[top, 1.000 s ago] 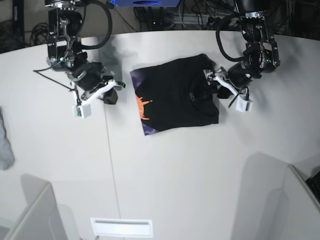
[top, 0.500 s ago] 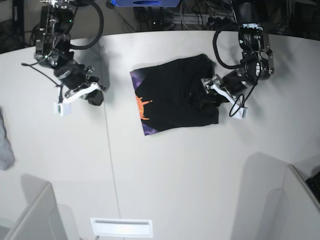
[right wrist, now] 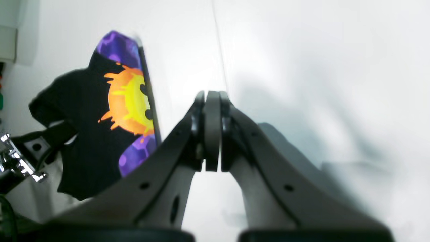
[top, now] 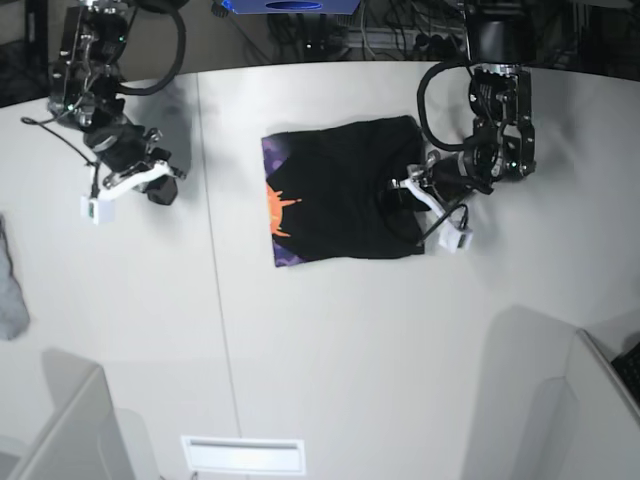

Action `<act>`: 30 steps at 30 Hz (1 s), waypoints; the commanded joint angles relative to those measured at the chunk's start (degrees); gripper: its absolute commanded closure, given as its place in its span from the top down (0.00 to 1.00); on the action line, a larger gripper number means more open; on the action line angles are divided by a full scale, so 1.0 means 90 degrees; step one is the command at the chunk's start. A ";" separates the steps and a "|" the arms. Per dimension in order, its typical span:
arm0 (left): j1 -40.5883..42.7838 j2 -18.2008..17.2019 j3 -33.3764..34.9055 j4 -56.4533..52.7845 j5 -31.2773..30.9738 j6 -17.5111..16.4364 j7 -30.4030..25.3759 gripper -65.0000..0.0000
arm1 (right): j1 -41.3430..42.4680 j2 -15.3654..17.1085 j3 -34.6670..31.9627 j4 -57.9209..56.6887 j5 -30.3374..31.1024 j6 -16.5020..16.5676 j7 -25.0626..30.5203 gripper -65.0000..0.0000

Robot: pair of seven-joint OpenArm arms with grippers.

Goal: Fold the T-shirt properly
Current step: 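Grasp the edge of the folded bundle with the left gripper, then fold the bundle over with the left gripper and release it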

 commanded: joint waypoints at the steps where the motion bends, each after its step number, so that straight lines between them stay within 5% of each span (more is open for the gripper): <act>1: -0.0059 -0.0077 0.0180 0.0009 0.0304 0.0098 0.0206 0.00 | 0.0009 0.0067 0.0155 0.0009 0.0025 0.0052 0.0158 0.00; 19: -0.1807 -0.1474 0.4254 -0.0001 0.0373 0.0059 0.0216 0.00 | -0.0372 0.0018 0.1366 -0.0265 0.0044 0.0052 0.0158 0.00; 30: -0.3155 -0.1679 0.6227 0.0068 0.0714 0.0049 0.0177 0.00 | -0.0782 -0.0178 0.1327 -0.0265 0.0015 0.0052 0.0197 0.00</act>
